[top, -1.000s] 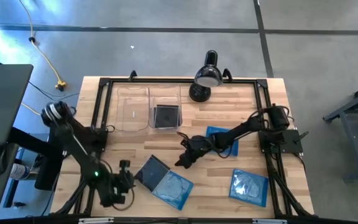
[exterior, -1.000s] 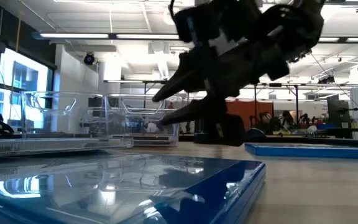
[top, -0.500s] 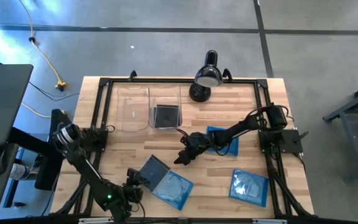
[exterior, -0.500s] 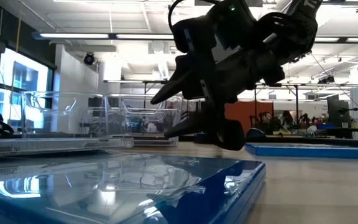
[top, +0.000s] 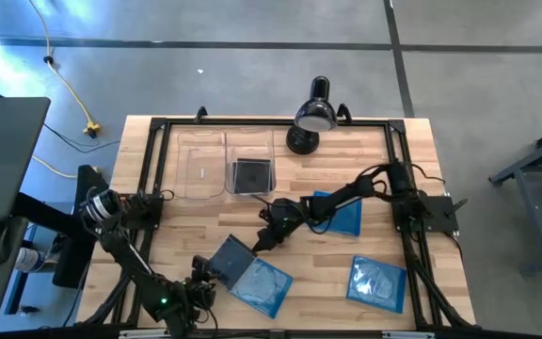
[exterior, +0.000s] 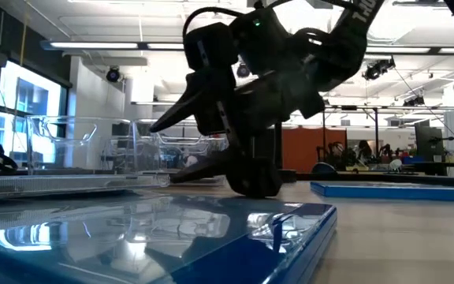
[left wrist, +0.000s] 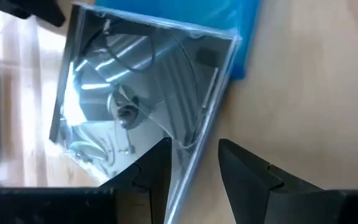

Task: Pick & place jewel cases by type
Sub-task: Put the black CD case into the right transparent bin

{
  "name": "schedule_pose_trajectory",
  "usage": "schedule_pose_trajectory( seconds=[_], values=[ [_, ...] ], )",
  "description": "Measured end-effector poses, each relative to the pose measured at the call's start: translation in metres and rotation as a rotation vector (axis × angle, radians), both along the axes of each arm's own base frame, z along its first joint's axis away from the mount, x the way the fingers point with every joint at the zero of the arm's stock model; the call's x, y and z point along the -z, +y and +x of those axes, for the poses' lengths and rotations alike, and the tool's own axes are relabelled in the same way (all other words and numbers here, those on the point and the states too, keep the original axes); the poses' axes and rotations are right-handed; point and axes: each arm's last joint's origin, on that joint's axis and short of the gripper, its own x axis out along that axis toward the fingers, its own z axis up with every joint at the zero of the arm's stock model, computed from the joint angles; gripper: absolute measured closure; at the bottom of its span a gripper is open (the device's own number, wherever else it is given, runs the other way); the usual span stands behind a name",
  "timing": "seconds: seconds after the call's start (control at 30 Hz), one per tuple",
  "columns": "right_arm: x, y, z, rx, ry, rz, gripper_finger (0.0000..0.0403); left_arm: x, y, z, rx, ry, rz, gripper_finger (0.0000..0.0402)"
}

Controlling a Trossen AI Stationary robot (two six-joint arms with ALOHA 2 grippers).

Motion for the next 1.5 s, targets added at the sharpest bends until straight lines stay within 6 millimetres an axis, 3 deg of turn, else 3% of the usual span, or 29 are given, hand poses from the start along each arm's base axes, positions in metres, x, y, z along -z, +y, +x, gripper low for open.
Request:
schedule_pose_trajectory(
  seconds=[0.4,1.2,1.5],
  values=[
    [0.003,0.001,-0.001,0.013,0.031,-0.025,0.0171,0.016,-0.002,0.001,0.003,0.011,0.046,0.0273],
    [0.003,0.011,0.002,-0.032,0.192,-0.071,0.0205,0.017,0.004,0.010,-0.011,-0.021,0.096,0.0273],
    [0.000,0.012,0.004,-0.038,0.156,-0.065,0.0206,0.016,0.005,0.015,0.008,-0.023,0.108,0.0273]
  ],
)
